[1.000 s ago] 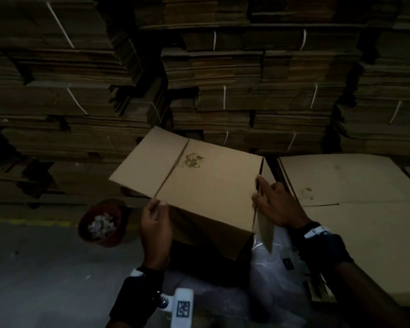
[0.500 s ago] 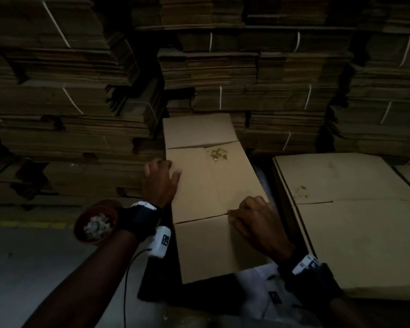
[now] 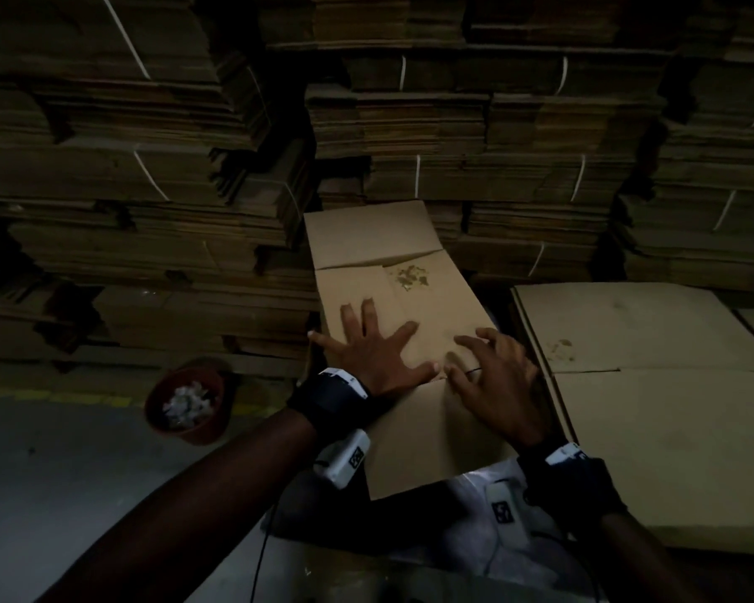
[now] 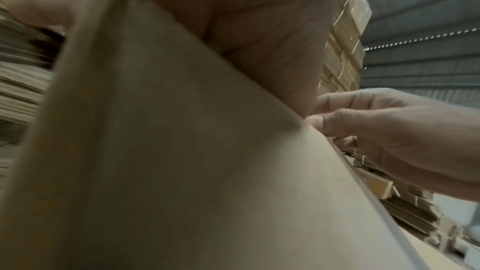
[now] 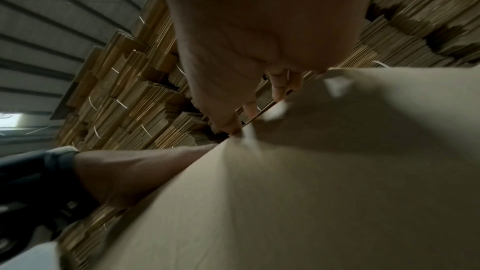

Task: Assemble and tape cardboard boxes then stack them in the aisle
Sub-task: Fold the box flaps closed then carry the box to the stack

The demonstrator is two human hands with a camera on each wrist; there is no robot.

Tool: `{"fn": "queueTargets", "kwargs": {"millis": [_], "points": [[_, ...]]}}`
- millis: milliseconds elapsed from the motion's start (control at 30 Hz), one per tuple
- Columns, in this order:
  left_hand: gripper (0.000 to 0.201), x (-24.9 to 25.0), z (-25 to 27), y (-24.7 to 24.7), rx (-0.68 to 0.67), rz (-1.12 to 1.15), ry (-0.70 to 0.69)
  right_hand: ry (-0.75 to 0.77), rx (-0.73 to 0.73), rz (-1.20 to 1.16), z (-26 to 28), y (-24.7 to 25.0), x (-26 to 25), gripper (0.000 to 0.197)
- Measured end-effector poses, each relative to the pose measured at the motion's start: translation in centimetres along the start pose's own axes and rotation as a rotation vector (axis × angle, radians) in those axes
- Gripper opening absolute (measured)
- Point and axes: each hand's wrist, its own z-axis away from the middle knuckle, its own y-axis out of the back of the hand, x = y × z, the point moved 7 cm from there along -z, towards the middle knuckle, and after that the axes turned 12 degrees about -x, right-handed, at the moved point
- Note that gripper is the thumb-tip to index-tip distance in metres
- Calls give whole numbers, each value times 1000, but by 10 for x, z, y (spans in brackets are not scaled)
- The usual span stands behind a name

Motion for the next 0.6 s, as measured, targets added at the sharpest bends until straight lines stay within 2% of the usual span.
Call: {"fn": "queueTargets", "kwargs": {"millis": [133,233,333,400,467,533,600], "points": [[72,2,5,5,14,64,-45,-30,-24,20,-5,-2,-2,48],[59,0,14,19,53,271,-132,-46,-56,-13,-11,3,-1,56],[48,-9,21,37,147,460,-229,-91,-137,15,-18,5,-9,80],[45,-14,24,42,190,493,-273,-132,-217,89,-25,2,-15,101],[44,-16,26,43,207,503,-296,-173,-283,170,-31,-4,-18,112],[45,-18,27,45,230,518,-325,-202,-300,203,-34,-8,-20,109],[49,-23,30,53,264,572,-363,-198,-268,169,-33,-1,-25,97]]}}
